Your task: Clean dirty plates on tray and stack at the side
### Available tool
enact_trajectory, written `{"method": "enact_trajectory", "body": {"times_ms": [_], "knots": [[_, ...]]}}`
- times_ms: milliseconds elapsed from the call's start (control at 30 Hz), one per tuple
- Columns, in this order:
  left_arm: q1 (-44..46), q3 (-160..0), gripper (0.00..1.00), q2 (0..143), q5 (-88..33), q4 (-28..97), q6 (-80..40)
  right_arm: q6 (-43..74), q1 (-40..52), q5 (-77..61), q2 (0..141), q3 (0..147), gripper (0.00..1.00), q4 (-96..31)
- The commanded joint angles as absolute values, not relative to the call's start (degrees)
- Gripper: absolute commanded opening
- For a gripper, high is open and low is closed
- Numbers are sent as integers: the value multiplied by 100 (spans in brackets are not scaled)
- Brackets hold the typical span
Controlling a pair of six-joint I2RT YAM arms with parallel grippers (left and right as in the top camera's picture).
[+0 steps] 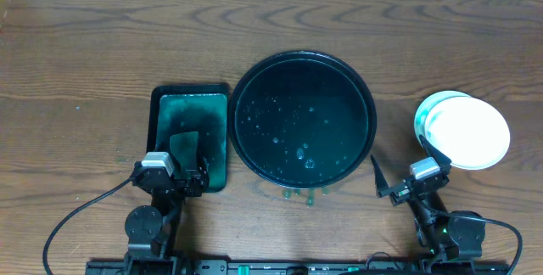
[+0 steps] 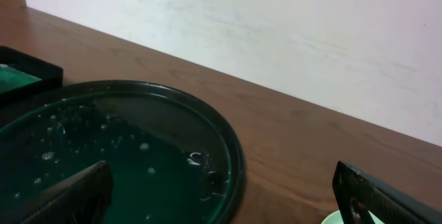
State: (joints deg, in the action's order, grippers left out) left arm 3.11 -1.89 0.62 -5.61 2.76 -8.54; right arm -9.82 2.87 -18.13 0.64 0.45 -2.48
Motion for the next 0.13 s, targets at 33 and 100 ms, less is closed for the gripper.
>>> {"method": "enact_trajectory", "body": {"times_ms": [33,100], "knots": [[329,-23,79,34,-537,353,-755,-906,309,-1782,32,30,99,-261],[329,-23,79,34,-539,353,-755,-906,309,-1782,32,30,99,-261]]}}
